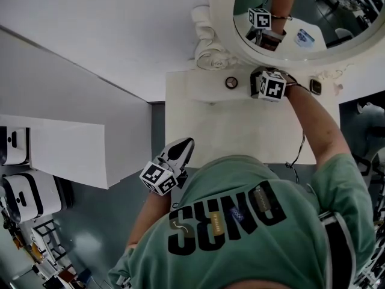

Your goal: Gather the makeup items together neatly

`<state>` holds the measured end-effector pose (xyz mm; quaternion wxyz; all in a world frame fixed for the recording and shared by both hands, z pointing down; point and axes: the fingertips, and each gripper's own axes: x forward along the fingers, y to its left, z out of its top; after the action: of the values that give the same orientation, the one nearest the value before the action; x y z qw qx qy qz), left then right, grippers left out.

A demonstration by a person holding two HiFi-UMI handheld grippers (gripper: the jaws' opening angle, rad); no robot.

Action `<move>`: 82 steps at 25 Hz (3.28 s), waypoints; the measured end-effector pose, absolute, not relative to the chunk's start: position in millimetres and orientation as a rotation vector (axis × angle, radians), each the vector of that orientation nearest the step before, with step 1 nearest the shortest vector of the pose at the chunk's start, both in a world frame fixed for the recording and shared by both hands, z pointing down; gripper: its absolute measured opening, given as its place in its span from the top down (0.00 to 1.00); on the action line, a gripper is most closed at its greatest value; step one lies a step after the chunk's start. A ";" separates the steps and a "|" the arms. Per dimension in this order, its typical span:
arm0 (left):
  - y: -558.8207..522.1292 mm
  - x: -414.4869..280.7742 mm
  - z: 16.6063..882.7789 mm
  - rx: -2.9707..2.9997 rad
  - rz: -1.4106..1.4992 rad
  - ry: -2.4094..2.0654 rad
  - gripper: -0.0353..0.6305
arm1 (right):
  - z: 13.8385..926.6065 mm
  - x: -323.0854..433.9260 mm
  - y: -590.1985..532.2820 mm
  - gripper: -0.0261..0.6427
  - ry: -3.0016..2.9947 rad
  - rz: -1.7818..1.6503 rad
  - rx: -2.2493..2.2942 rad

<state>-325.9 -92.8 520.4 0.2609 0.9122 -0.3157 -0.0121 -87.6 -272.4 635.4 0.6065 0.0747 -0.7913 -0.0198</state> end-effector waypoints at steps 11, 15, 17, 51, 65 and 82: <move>-94.8 -300.9 518.1 2.496 -0.015 -0.794 0.93 | 621.2 -65.8 -274.9 0.44 -1.863 -0.103 0.339; -100.3 -284.4 516.8 2.517 -0.009 -0.731 0.93 | 579.2 -44.6 -249.9 0.44 -1.991 -0.085 0.538; -104.8 -269.1 515.3 2.531 -0.002 -0.679 0.93 | 564.1 -11.6 -224.6 0.44 -2.041 -0.001 0.667; -92.3 34.5 495.2 2.549 0.041 -0.474 0.93 | 725.6 313.3 -50.7 0.75 -1.872 0.660 0.990; -131.2 -100.9 488.9 2.555 -0.050 -0.552 0.93 | 586.7 157.2 -205.4 0.80 -2.026 0.848 1.415; -129.6 -249.5 493.0 2.520 -0.104 -0.686 0.93 | 632.9 114.5 -269.4 0.49 -1.655 0.934 1.607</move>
<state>-249.5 -129.6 493.0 0.2607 0.9308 -0.2533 -0.0383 114.5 -269.4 632.9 0.3207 0.6117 -0.6297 0.3556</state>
